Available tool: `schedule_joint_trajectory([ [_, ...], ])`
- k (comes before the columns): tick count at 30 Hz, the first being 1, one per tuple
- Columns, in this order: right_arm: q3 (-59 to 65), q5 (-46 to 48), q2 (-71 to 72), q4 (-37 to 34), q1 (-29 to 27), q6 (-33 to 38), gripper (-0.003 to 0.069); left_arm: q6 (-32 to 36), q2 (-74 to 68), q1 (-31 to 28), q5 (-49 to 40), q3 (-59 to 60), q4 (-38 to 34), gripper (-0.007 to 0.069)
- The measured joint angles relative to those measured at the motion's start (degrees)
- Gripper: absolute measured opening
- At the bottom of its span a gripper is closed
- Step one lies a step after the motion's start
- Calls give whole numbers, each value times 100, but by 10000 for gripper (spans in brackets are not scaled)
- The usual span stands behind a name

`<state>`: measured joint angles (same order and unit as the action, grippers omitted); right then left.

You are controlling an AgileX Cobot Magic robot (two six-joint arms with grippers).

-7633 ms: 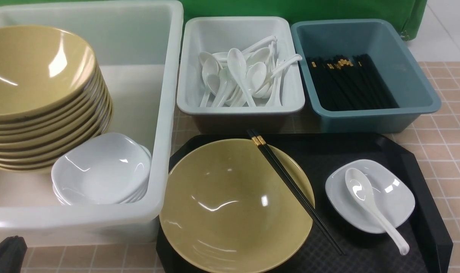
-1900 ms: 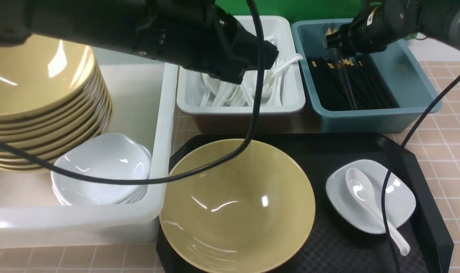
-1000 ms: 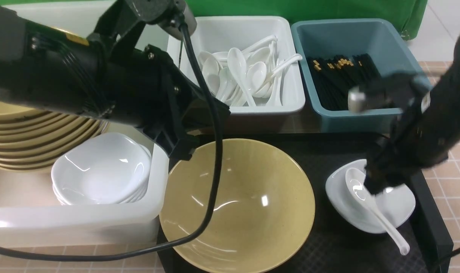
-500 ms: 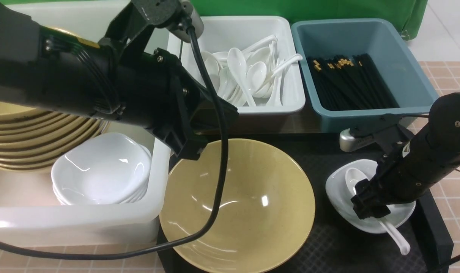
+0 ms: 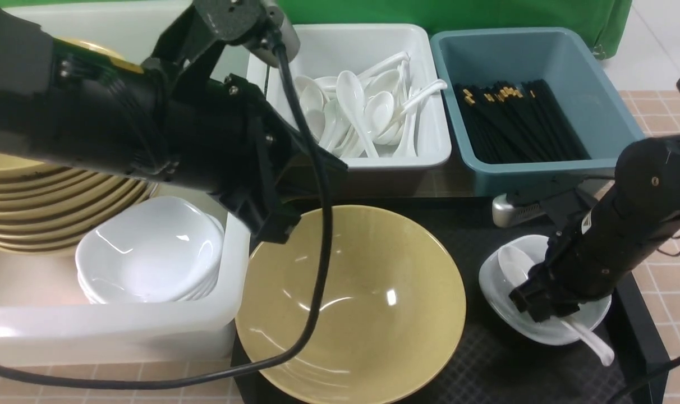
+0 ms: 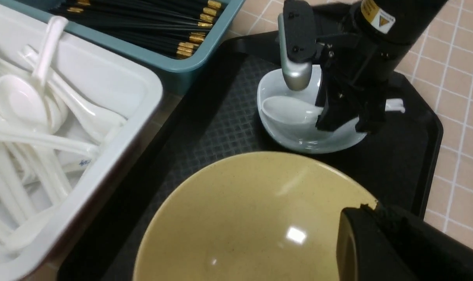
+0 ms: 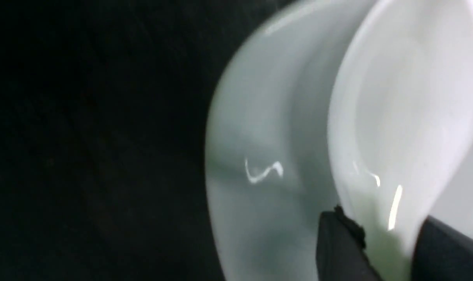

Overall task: On brown table put chopsticks spoon bowls plates into blue grey white boxes.
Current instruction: 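Reach down and grasp the white spoon resting in the bowl with the right gripper, then place the white spoon into the bin of spoons with the right gripper, then grasp the large bowl on the tray by its rim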

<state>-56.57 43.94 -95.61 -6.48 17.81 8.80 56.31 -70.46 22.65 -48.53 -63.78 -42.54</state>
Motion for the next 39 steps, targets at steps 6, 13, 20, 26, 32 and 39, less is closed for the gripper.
schedule_joint_trajectory([
  [6, -880, 184, 391, -48, 42, 265, 239, -1042, 613, -780, 94, 0, 674, 4],
  [13, -2759, -774, 169, -529, 559, 664, 239, -2480, 852, -2026, -243, 0, 1347, 4],
  [20, -4050, -2119, -1117, -615, 877, 504, 239, -2291, 852, -1869, -341, 0, 1031, 4],
  [26, -4866, -2134, -2180, -615, 866, 154, 351, -2110, 852, -1808, -476, 0, 688, 4],
  [32, -5545, -867, -2289, -609, 854, 181, 539, -1786, 846, -1808, -507, 0, 603, 4],
  [39, -6411, 1365, -1672, -590, 853, 843, 526, -1648, 228, -1493, -1070, -573, 576, 4],
])
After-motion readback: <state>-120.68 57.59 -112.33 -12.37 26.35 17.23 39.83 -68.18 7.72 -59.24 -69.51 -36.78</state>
